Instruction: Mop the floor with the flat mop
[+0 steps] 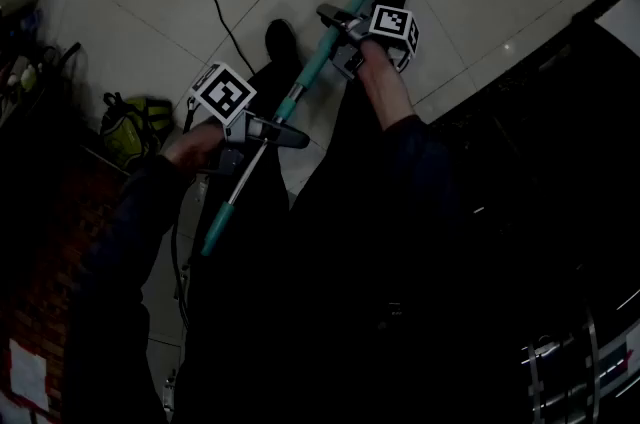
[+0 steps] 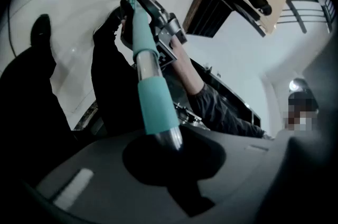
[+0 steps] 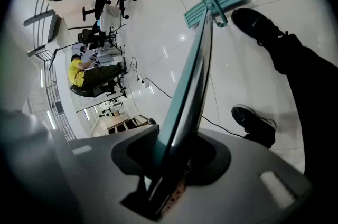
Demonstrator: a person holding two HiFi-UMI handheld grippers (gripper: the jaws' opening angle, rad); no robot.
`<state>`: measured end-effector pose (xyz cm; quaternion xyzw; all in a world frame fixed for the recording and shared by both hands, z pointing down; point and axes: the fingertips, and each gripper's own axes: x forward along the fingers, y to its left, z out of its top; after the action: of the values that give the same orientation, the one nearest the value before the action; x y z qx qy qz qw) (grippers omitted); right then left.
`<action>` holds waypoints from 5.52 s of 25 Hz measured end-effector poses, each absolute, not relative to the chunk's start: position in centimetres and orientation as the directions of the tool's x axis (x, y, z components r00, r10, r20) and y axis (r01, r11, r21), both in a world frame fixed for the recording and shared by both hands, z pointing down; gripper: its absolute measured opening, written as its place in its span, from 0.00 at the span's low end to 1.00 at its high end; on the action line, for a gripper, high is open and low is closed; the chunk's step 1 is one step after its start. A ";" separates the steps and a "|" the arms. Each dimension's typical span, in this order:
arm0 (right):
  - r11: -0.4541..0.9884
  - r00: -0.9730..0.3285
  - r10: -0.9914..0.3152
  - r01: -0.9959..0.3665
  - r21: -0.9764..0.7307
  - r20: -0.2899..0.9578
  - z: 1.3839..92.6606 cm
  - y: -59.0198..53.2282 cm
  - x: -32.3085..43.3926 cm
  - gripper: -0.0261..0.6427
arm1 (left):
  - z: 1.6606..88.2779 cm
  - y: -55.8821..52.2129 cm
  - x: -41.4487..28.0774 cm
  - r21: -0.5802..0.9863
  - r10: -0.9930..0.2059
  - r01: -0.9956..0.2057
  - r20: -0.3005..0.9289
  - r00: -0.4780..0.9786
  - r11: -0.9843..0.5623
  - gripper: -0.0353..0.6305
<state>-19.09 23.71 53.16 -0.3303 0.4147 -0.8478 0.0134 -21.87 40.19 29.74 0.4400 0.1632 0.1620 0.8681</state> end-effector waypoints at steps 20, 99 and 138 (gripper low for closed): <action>-0.616 -0.746 -0.338 -0.285 -0.734 0.574 55.0 1.5 15.3 0.27 | 33.0 19.3 12.0 0.853 0.397 -0.079 -0.157 0.904 0.516 0.12; -0.610 -0.674 -0.425 -0.280 -0.741 0.605 57.9 -8.1 24.9 0.24 | 37.6 11.4 20.7 0.867 0.424 -0.117 -0.116 0.898 0.484 0.09; -0.684 -0.765 -0.344 -0.192 -0.703 0.544 54.8 24.7 -16.0 0.25 | 31.2 40.2 -18.4 0.763 0.326 -0.083 -0.173 0.930 0.641 0.09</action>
<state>-16.02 24.66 54.82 -0.3398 0.3947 -0.8525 0.0446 -18.44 40.18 31.23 0.4079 0.1487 0.1143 0.8936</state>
